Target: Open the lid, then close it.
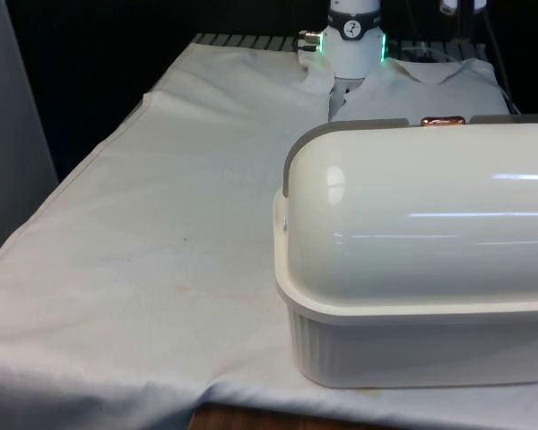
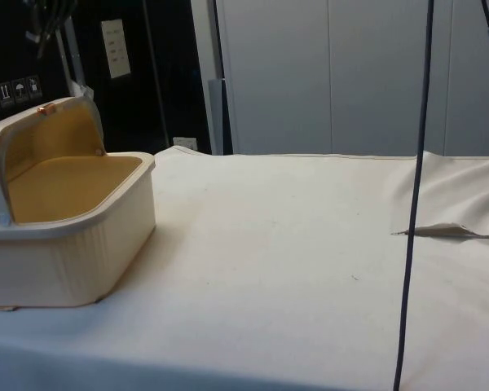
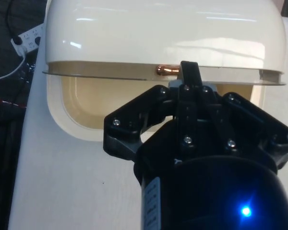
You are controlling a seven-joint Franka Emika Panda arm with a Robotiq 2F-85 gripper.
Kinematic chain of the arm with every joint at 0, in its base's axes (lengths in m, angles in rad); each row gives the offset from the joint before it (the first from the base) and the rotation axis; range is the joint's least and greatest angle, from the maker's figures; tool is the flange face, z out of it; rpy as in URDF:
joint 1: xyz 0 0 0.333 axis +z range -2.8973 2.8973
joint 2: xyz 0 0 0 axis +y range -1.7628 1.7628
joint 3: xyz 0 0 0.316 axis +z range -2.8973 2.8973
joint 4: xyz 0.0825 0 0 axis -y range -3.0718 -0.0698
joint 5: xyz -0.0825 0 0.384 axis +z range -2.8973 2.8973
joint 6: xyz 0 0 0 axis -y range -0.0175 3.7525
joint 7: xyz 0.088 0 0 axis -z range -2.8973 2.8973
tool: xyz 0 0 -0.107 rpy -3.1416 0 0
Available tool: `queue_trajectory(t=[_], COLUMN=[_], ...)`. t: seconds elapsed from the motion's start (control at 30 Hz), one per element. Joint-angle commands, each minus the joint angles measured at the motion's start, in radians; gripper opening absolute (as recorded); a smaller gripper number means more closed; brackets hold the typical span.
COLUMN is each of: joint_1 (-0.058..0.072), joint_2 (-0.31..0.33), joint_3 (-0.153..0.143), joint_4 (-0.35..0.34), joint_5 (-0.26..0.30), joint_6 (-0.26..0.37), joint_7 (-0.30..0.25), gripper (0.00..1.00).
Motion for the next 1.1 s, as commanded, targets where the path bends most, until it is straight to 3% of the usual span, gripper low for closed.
queue_trajectory(t=[0.0, 0.03, 0.07, 0.23, 0.3, 0.33, 0.37, 0.57, 0.6, 0.67, 0.83, 1.07], joint_1=[0.001, 0.002, 0.003, 0.002, 0.004, 0.004, 0.004, 0.003, 0.004, 0.004, 0.002, -0.005], joint_2=[0.005, 0.006, 0.007, 0.007, 0.012, 0.012, 0.012, 0.008, 0.015, 0.024, 0.039, 0.116], joint_3=[-0.001, -0.001, -0.001, 0.0, -0.002, -0.002, -0.002, 0.0, -0.002, -0.001, -0.002, -0.002], joint_4=[0.008, 0.009, 0.011, 0.01, 0.017, 0.017, 0.017, 0.012, 0.019, 0.022, 0.032, 0.113], joint_5=[-0.002, -0.003, -0.004, -0.001, -0.006, -0.007, -0.007, -0.002, -0.007, -0.005, -0.002, 0.002], joint_6=[-0.004, -0.004, -0.004, 0.001, -0.004, -0.003, -0.003, 0.001, 0.0, 0.012, 0.022, 0.034], joint_7=[0.0, 0.001, 0.001, -0.002, 0.001, 0.001, 0.001, -0.003, 0.001, -0.002, -0.004, -0.01], gripper=[0.01, 0.03, 0.11, 0.35, 0.4, 0.44, 0.56, 0.84, 0.84, 0.98, 1.0, 1.0])
